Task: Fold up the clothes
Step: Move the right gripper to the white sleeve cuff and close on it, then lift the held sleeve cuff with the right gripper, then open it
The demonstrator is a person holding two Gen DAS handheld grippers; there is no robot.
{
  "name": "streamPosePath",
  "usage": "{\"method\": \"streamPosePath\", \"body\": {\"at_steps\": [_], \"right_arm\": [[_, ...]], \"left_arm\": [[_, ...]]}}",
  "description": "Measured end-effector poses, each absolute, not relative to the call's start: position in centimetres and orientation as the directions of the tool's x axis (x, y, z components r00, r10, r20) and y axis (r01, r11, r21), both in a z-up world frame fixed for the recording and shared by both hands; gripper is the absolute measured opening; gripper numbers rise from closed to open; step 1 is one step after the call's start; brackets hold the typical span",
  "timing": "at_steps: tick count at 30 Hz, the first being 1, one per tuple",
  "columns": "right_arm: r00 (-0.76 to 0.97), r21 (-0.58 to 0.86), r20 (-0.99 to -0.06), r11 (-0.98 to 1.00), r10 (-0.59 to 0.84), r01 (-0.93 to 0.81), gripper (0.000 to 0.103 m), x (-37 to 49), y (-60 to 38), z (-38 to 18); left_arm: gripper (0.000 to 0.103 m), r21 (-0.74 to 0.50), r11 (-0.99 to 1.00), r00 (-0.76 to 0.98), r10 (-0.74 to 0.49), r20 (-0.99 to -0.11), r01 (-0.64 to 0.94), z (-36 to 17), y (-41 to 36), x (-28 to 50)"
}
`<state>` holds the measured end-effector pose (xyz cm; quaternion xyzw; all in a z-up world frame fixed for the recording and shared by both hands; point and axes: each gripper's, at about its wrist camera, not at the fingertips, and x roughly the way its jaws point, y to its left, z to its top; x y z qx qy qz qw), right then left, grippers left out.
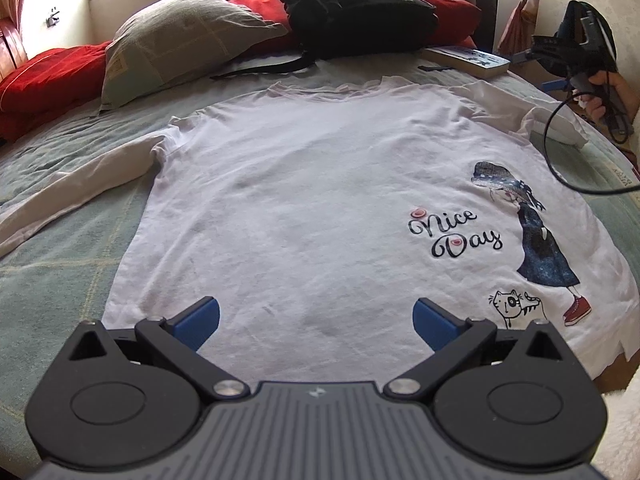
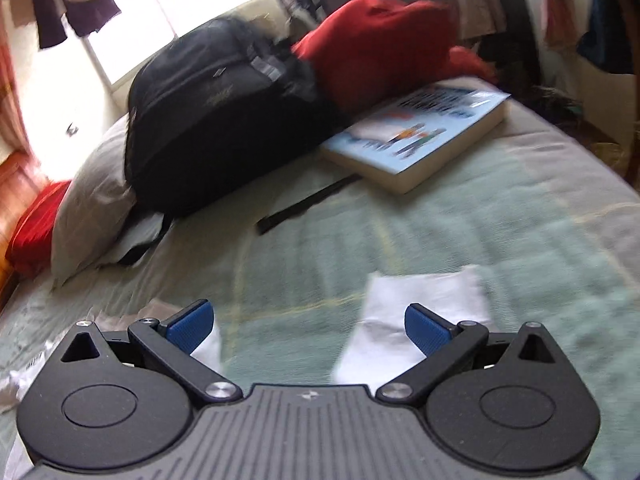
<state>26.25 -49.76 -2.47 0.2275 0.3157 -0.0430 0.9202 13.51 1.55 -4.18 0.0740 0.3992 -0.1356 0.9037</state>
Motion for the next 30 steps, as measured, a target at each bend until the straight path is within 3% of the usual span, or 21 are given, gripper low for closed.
{"method": "streamPosePath", "body": {"at_steps": [3,6,11,16,18,19,21,30], "right_arm": [[0.8,0.419,-0.599,0.862,0.027,0.285,0.101,24.7,-52.2,-2.7],[0.789,0.465,-0.613,0.819,0.024,0.336,0.089,23.6,-54.5,-4.0],[0.769,0.47,-0.639,0.799,0.014,0.376,0.06,24.2,-55.9,-6.2],[0.747,0.435,-0.665,0.807,-0.01,0.398,0.056,25.8,-56.3,-8.3],[0.729,0.386,-0.683,0.825,-0.045,0.413,0.043,26.5,-56.0,-8.5],[0.717,0.351,-0.693,0.836,-0.07,0.421,0.023,26.9,-55.8,-8.4],[0.713,0.316,-0.695,0.848,-0.099,0.426,0.013,27.0,-55.4,-7.8],[0.737,0.283,-0.625,0.806,-0.255,0.519,0.013,21.5,-57.3,-4.2]], "left_arm": [[0.102,0.025,0.951,0.643,-0.19,-0.742,0.309,-4.2,1.4,13.6],[0.102,0.025,0.95,0.639,-0.189,-0.746,0.31,-4.3,1.3,13.6],[0.102,0.031,0.95,0.632,-0.183,-0.753,0.312,-4.5,1.0,13.7],[0.102,0.033,0.952,0.634,-0.178,-0.752,0.305,-4.3,0.8,13.7],[0.102,0.033,0.953,0.637,-0.175,-0.751,0.301,-4.2,0.7,13.8],[0.102,0.034,0.954,0.639,-0.174,-0.75,0.299,-4.1,0.7,13.8],[0.102,0.031,0.953,0.64,-0.178,-0.747,0.301,-4.1,0.6,13.7],[0.102,0.029,0.95,0.646,-0.188,-0.74,0.31,-3.9,0.7,13.5]]}}
